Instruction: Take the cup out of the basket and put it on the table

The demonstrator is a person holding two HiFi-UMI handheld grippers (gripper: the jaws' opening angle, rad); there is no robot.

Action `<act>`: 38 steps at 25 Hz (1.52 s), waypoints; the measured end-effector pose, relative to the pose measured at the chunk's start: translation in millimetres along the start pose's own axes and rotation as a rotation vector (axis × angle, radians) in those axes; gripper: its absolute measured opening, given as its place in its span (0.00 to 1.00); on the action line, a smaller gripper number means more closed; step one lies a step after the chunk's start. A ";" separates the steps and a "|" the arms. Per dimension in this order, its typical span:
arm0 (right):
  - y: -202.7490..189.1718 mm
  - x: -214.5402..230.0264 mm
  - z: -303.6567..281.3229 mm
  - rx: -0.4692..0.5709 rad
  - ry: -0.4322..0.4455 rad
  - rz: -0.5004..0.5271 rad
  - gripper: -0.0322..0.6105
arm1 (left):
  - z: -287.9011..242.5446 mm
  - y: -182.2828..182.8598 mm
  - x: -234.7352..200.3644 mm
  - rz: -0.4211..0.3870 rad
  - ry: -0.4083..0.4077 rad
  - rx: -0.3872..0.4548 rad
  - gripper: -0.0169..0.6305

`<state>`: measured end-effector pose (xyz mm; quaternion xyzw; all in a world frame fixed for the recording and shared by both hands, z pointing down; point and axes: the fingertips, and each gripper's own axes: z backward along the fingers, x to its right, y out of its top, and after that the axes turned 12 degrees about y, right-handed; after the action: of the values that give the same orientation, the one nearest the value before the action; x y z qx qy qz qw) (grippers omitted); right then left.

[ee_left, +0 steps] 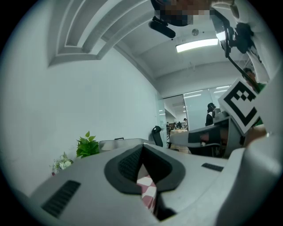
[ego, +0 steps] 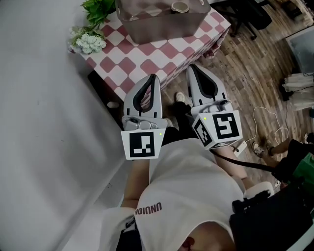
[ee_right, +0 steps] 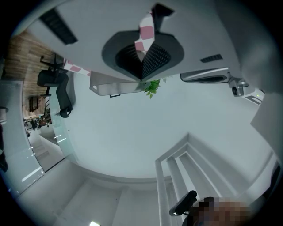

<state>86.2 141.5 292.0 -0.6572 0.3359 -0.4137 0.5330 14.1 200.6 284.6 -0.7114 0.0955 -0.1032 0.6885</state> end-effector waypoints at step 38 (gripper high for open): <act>83.6 188.5 -146.0 0.080 0.069 0.086 0.08 | -228.1 46.9 5.9 -0.029 0.136 0.008 0.05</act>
<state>35.9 -103.8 258.3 -0.6056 0.3652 -0.4262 0.5641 -43.4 -21.6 244.8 -0.7012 0.1312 -0.1619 0.6818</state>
